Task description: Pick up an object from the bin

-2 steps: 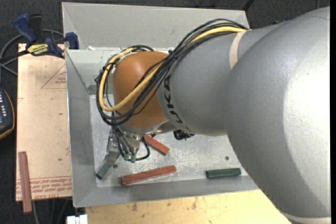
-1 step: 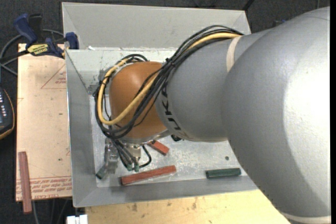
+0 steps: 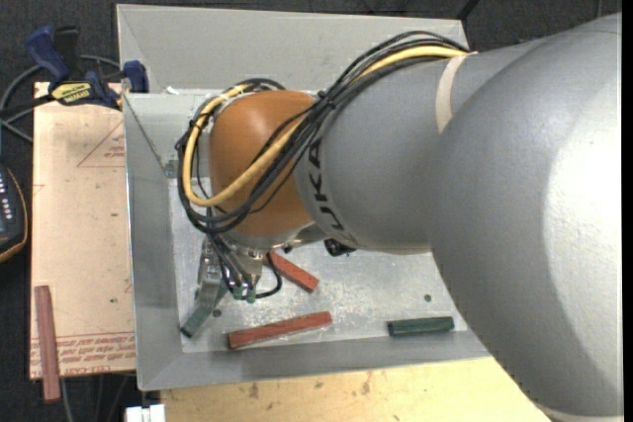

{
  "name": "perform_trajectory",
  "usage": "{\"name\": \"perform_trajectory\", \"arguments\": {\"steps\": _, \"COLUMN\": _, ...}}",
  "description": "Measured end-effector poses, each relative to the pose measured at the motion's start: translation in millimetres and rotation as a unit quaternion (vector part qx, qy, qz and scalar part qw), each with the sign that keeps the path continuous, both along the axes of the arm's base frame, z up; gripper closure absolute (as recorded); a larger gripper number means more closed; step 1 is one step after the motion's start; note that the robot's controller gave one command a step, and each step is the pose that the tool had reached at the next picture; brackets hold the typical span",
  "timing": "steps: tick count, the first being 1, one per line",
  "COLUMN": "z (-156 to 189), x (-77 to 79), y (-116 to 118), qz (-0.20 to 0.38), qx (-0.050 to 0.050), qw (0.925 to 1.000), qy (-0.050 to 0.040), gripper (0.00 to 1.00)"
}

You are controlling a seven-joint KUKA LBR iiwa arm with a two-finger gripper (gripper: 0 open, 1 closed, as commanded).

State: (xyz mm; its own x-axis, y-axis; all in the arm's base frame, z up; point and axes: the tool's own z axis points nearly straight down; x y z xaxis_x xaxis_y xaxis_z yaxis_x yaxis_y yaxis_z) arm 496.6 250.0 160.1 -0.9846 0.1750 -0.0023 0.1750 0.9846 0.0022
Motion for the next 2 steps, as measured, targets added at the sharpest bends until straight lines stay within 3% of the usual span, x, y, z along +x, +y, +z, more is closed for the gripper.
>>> {"name": "perform_trajectory", "arguments": {"steps": 1, "z": -21.5, "x": -10.8, "y": -9.9, "qz": 0.101, "qx": -0.001, "qw": 0.9949, "qy": 0.0019, "gripper": 1.0}}
{"name": "perform_trajectory", "arguments": {"steps": 2, "z": -13.9, "x": -11.6, "y": 1.7, "qz": 0.183, "qx": 0.0, "qw": 0.983, "qy": 0.0003, "gripper": 1.0}}
